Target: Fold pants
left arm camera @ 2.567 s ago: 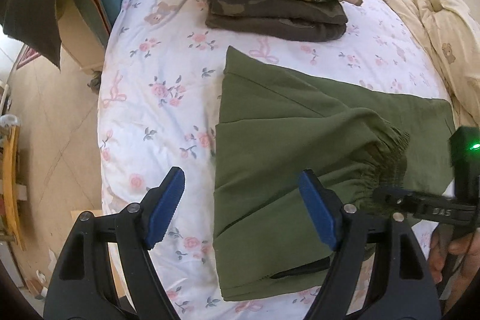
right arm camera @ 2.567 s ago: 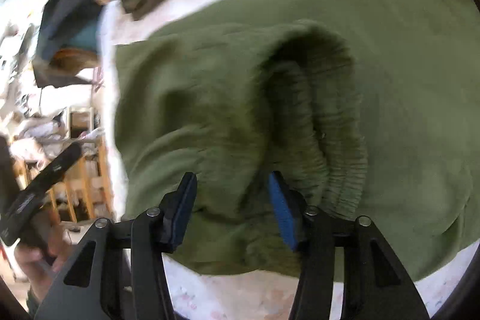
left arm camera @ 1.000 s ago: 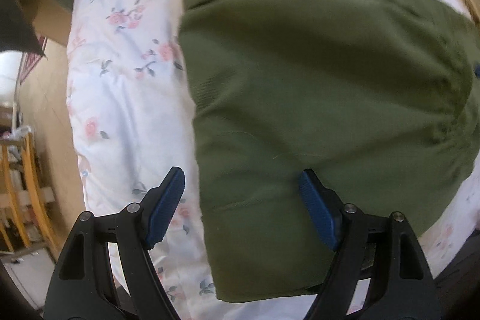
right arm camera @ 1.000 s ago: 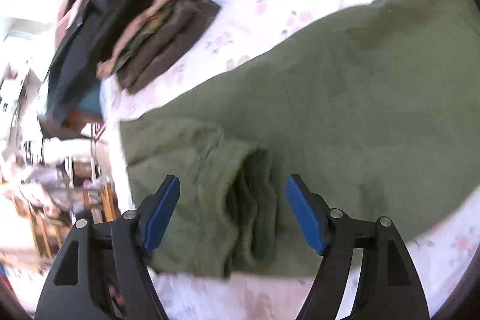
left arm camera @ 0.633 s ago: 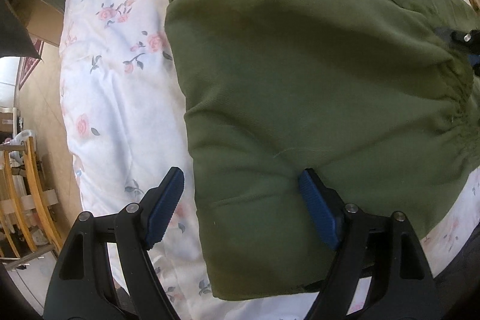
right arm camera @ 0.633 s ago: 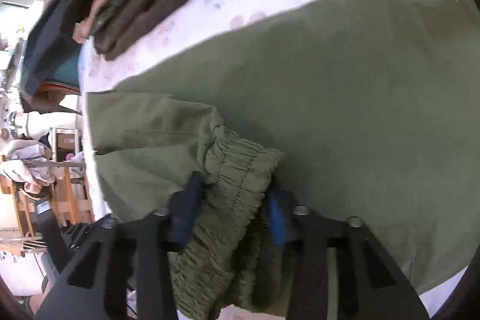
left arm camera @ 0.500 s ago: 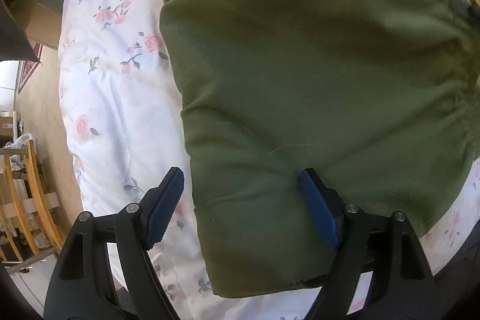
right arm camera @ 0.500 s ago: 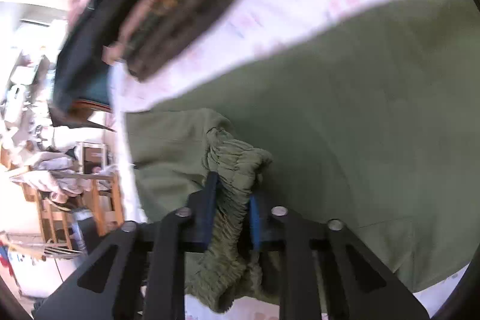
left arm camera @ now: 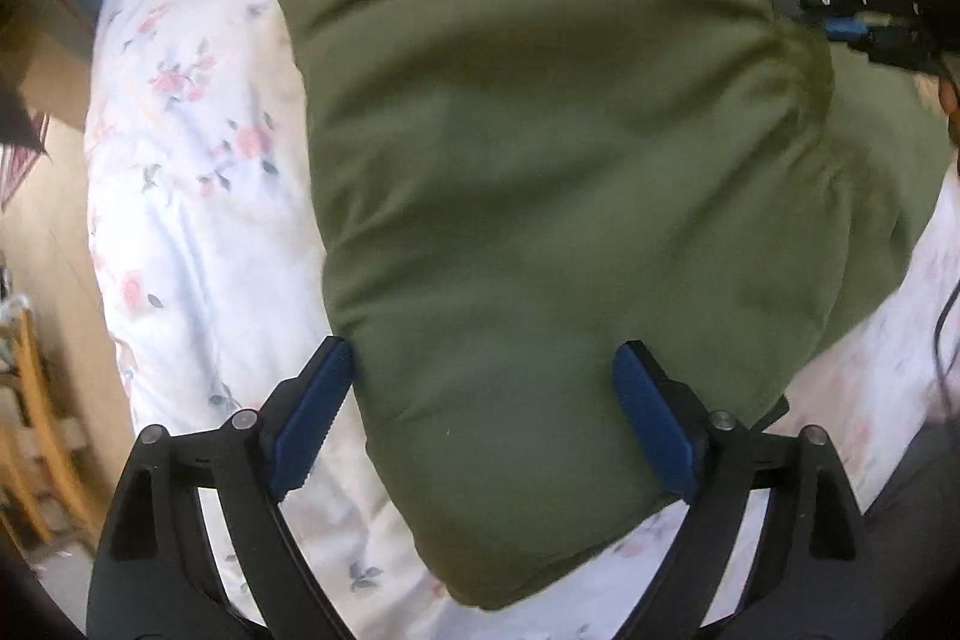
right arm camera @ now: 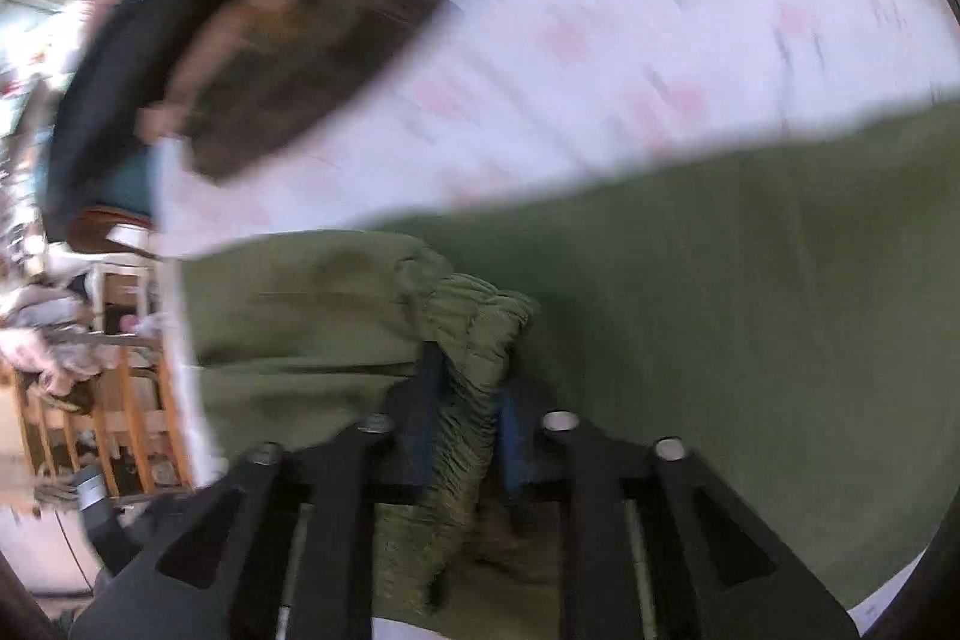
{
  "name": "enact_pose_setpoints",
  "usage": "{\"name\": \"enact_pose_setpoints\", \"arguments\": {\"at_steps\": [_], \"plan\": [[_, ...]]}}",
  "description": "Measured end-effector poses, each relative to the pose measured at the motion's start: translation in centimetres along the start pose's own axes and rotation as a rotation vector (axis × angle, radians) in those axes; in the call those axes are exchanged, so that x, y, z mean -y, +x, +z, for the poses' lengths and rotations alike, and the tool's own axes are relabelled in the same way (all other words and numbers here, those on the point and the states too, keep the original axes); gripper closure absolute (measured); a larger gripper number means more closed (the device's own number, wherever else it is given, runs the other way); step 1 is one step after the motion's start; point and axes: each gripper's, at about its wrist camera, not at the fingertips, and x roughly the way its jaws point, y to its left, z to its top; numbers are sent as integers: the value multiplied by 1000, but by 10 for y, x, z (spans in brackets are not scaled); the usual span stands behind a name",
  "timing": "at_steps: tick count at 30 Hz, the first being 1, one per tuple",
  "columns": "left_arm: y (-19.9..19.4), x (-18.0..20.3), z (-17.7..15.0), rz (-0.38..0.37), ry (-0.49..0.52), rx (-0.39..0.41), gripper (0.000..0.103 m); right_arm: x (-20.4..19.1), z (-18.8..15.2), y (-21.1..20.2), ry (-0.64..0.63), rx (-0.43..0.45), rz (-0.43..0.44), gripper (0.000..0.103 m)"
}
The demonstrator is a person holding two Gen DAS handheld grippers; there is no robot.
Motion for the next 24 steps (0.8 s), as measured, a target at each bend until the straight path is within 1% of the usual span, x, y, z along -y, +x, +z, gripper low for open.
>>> {"name": "enact_pose_setpoints", "arguments": {"at_steps": [1, 2, 3, 4, 5, 7, 8, 9, 10, 12, 14, 15, 17, 18, 19, 20, 21, 22, 23, 24], "plan": [[2, 1, -1, 9, 4, -8, 16, 8, -4, -1, 13, 13, -17, 55], [3, 3, -1, 15, 9, -11, 16, 13, -8, -9, 26, 48, -3, 50], [3, 4, 0, 17, 12, -14, 16, 16, -12, -19, 35, 77, 7, 49], [0, 4, 1, 15, 11, -13, 16, 16, -15, -26, 38, 92, 1, 49], [-4, 5, 5, 13, 6, -7, 16, 13, -26, -41, 30, 118, -7, 49], [-16, 4, 10, -9, -9, 27, 16, 4, -46, -56, 22, 117, 7, 49], [-25, 4, 12, -23, -15, 59, 16, 1, -58, -59, 32, 106, 40, 49], [-32, 3, 14, -21, -16, 87, 16, -3, -74, -58, 48, 74, 80, 49], [-34, 4, 15, -14, -15, 102, 16, -5, -87, -53, 60, 44, 97, 49], [-35, 5, 17, 19, -7, 113, 16, -7, -108, -34, 91, -13, 105, 49], [-26, 7, 15, 39, 7, 90, 16, -4, -121, -14, 144, -44, 131, 49], [-22, 15, 17, 54, 18, 72, 16, -2, -123, -4, 172, -34, 152, 49], [-7, 17, 14, 86, 42, 30, 16, 8, -125, 10, 249, -18, 180, 47], [-1, 16, 13, 87, 39, 11, 16, 14, -126, 20, 294, -25, 207, 47], [4, 15, 12, 79, 29, -6, 16, 15, -127, 26, 309, -23, 222, 47], [7, 13, 12, 73, 16, -12, 16, 15, -130, 28, 314, -4, 229, 54], [7, 13, 12, 72, 10, -12, 16, 13, -133, 25, 304, 26, 225, 67], [7, 11, 13, 75, 7, -11, 16, 11, -136, 19, 292, 45, 228, 84], [5, 11, 11, 79, 6, -10, 16, 5, -139, 15, 271, 55, 224, 88], [4, 9, 12, 79, 3, -7, 16, -3, -142, 4, 234, 86, 215, 89]]}}
